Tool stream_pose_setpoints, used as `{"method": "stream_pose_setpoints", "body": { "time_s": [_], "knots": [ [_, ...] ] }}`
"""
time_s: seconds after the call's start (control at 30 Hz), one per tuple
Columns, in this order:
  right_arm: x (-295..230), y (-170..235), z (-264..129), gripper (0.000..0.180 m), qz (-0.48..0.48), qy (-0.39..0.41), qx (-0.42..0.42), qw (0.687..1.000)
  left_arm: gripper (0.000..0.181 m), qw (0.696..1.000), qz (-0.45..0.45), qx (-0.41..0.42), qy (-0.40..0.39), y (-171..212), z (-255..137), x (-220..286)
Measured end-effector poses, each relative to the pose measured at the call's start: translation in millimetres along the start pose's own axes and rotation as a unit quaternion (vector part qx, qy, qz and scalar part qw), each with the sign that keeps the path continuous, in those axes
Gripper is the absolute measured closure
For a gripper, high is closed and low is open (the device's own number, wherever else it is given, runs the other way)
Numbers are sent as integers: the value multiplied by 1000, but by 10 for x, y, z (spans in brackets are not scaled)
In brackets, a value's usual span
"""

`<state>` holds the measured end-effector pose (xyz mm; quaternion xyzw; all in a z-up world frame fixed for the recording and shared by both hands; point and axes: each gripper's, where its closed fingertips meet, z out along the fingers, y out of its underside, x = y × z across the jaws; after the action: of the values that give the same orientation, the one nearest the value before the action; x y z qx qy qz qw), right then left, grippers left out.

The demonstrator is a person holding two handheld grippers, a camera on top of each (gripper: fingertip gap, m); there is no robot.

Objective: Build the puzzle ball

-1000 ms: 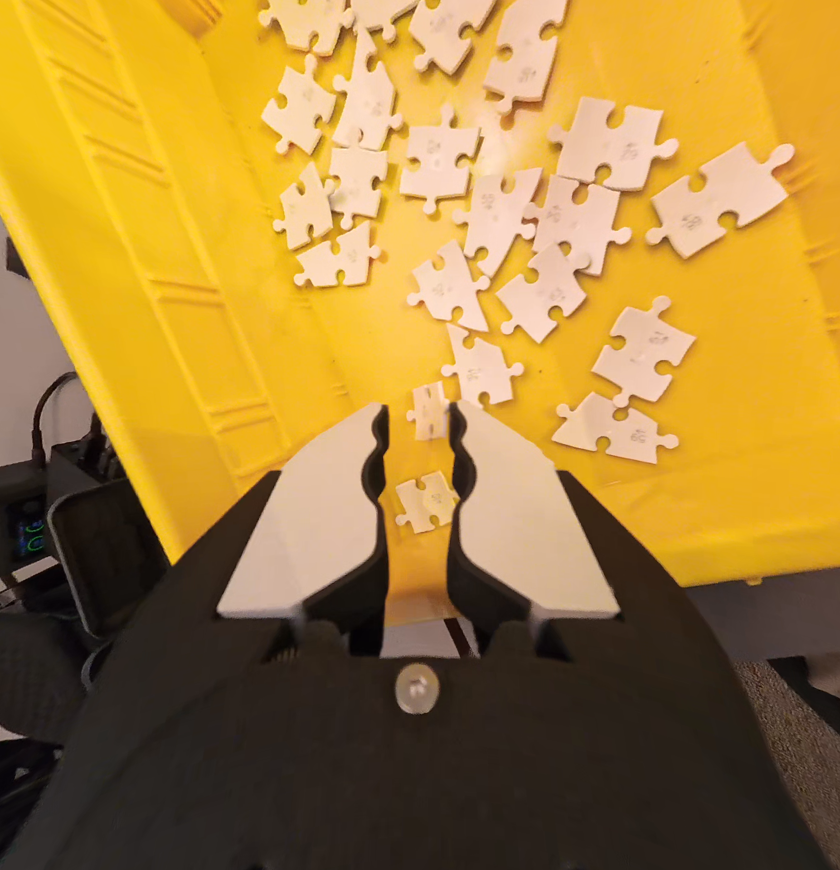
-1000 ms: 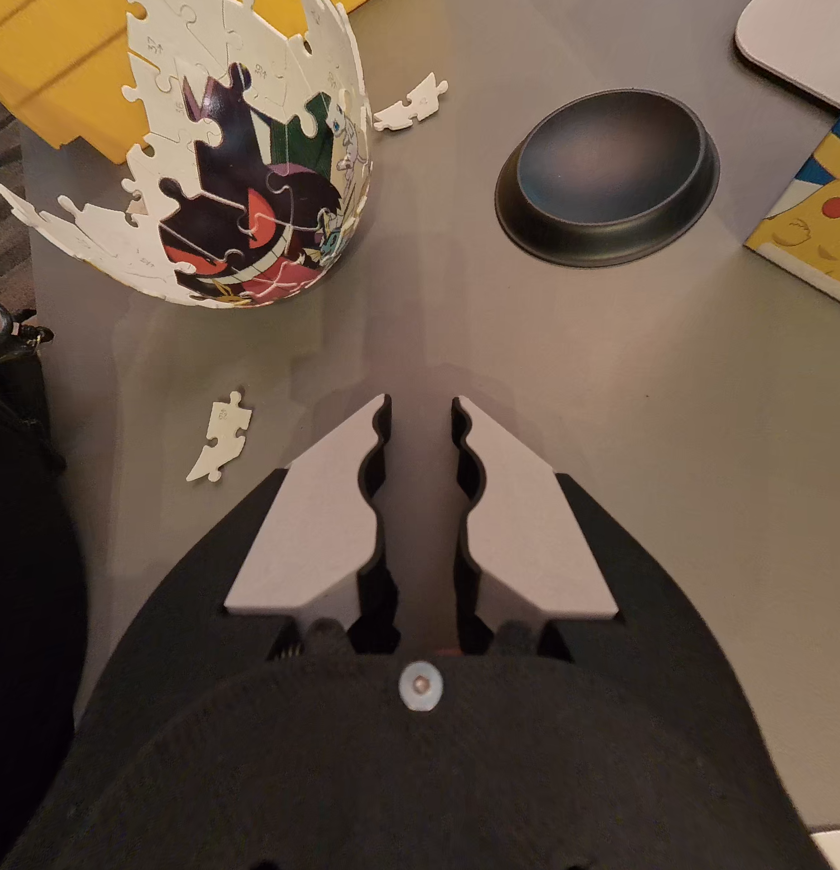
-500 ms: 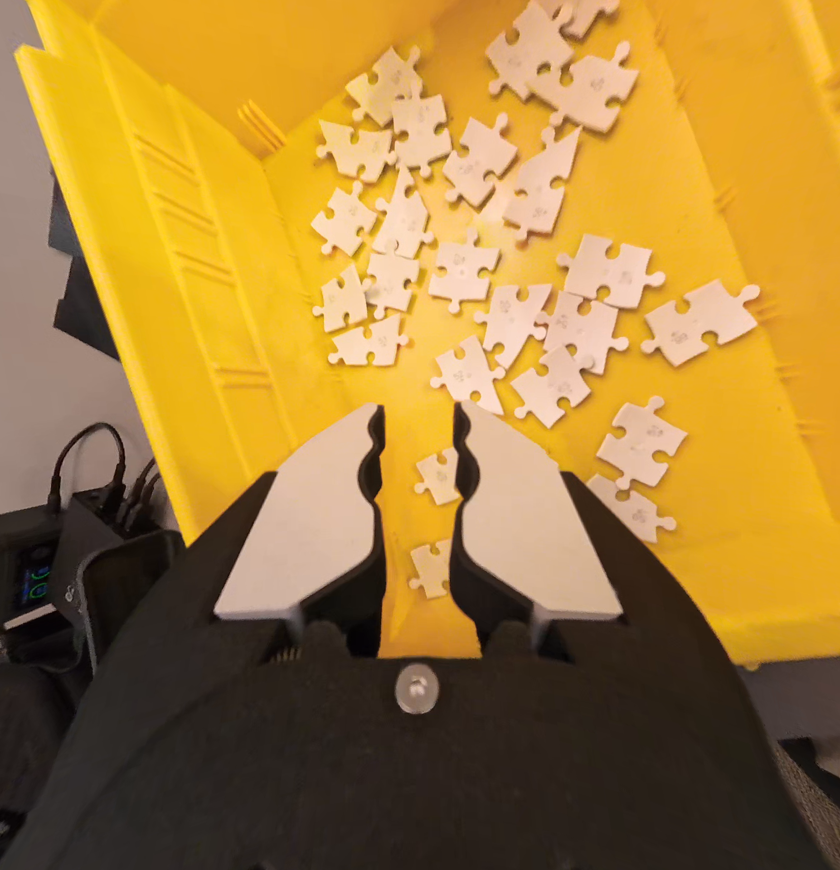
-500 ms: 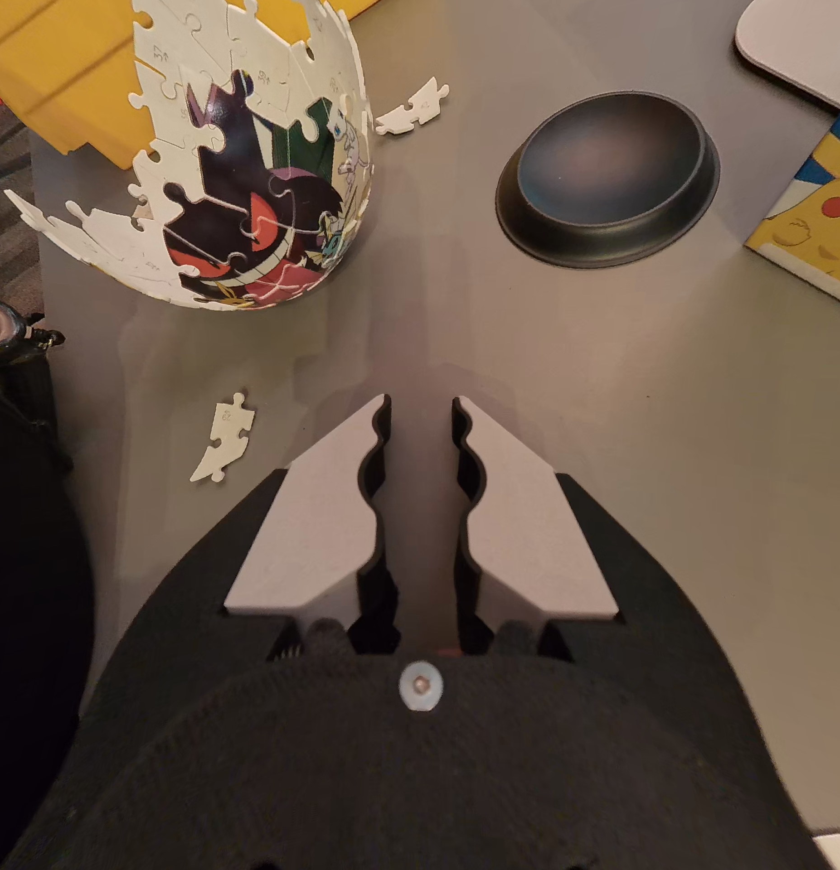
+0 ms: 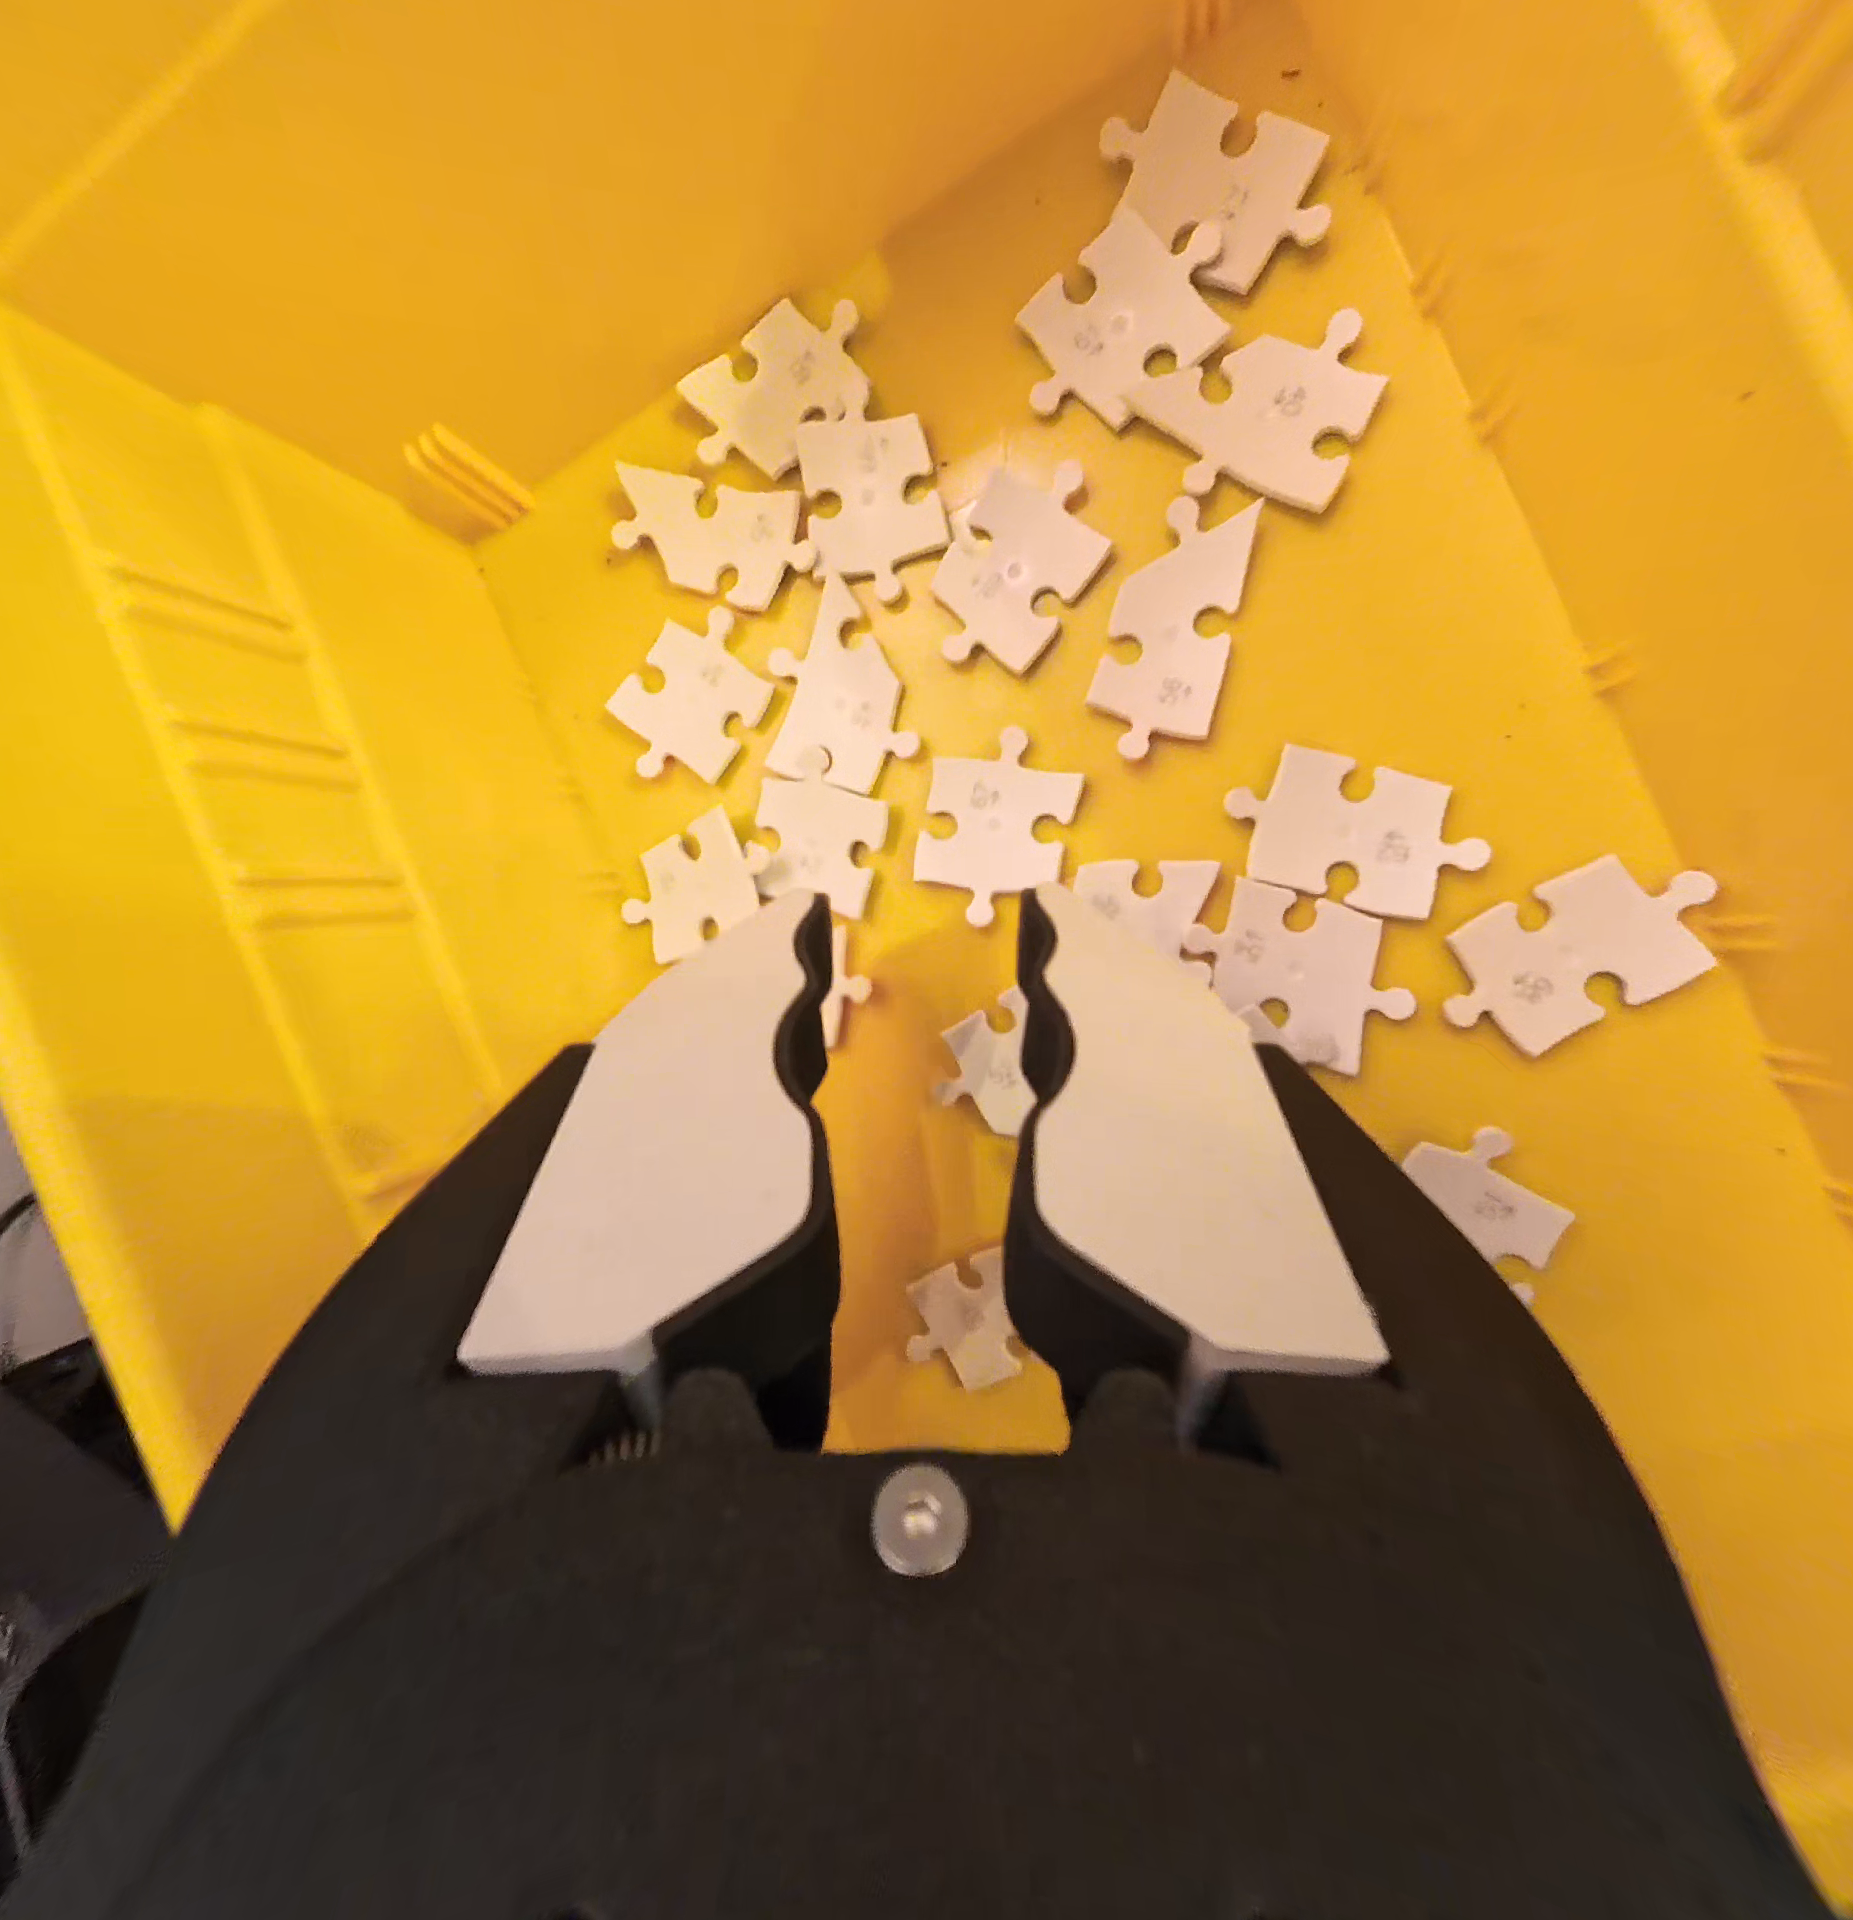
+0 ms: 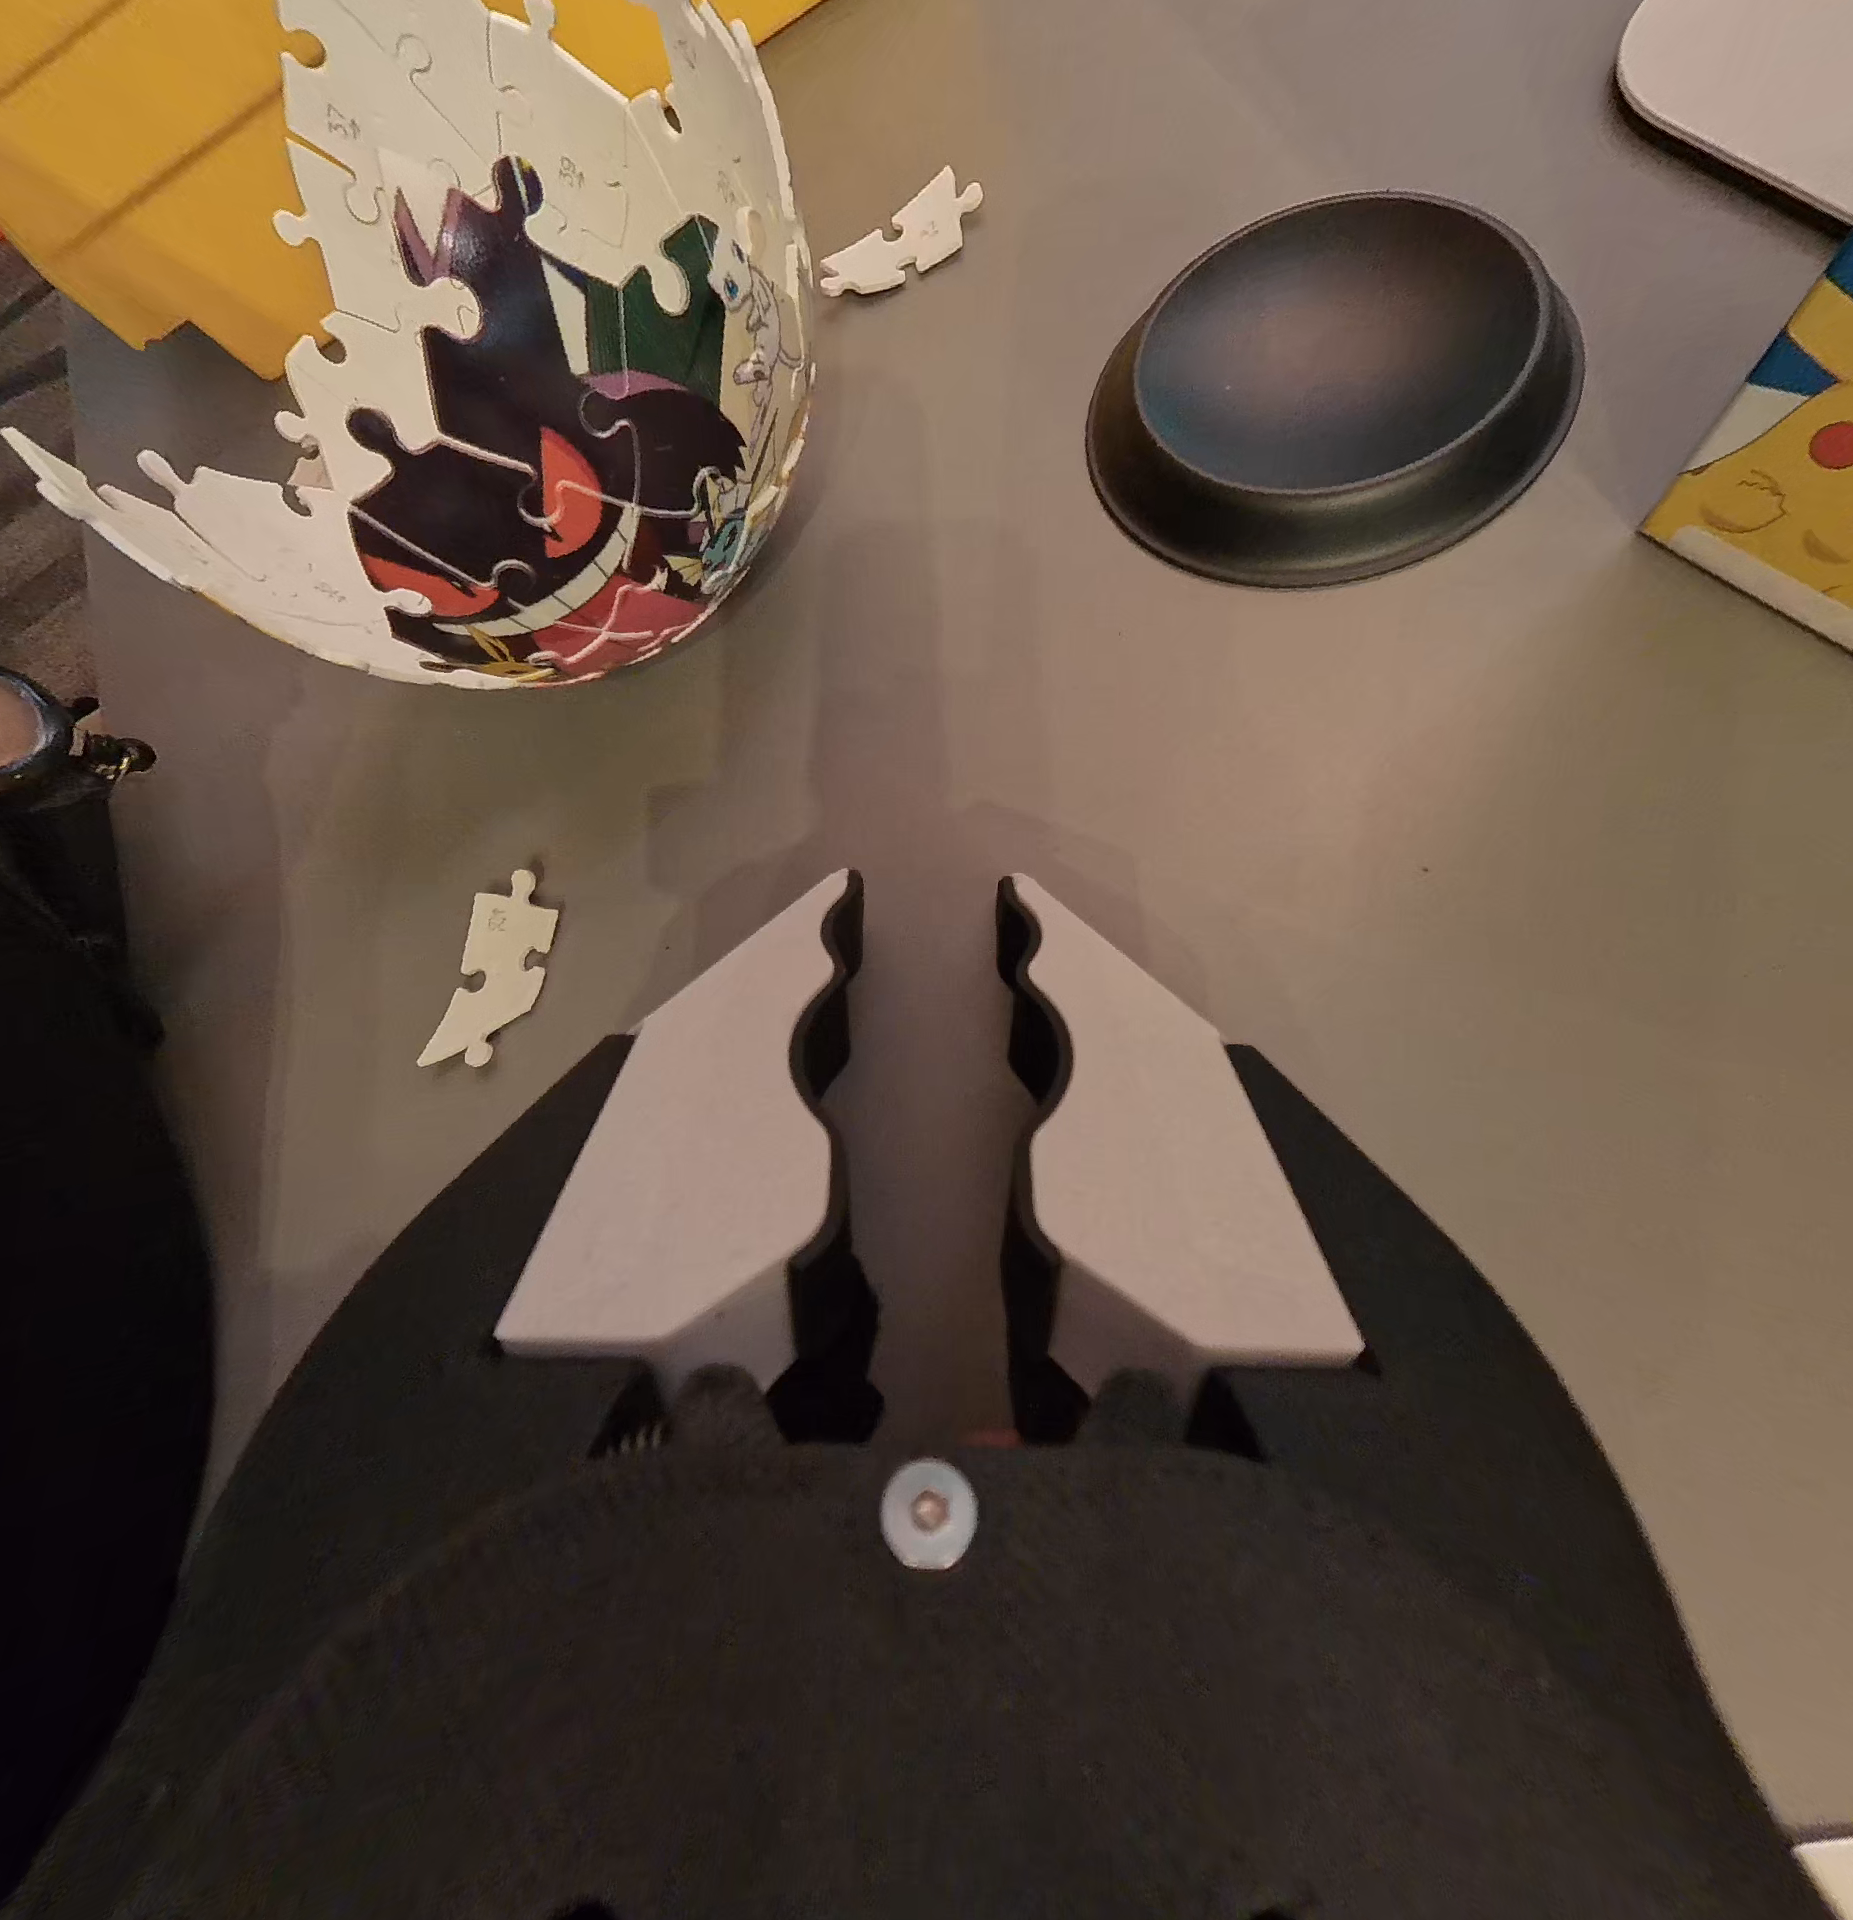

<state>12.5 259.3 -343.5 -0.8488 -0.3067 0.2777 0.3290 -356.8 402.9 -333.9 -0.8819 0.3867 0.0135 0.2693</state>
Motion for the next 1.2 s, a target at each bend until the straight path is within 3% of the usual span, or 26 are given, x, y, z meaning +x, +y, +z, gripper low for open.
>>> {"method": "stream_pose_setpoints", "body": {
  "time_s": [0.17, 0.33, 0.67, 1.03, 1.2],
  "knots": [
    [4, 1, 1, 156, 1, 2, 0, 1000, 144, 999, -13, -9, 49, 4, 108, 116],
    [7, 1, 1, 156, 1, 3, 0, 1000, 152, 993, -13, -19, 113, 40, 52, 352],
    [11, 0, 1, 156, 1, 4, 0, 1000, 144, 997, -55, 21, 40, -157, 157, 16],
    [16, -3, -1, 156, 4, 4, 1, 1000, 146, 994, -54, -29, 91, 0, 59, 258],
    [19, -3, 0, 156, 4, 5, 1, 1000, 145, 995, -60, -2, 75, -18, -80, 218]
  ]
}}
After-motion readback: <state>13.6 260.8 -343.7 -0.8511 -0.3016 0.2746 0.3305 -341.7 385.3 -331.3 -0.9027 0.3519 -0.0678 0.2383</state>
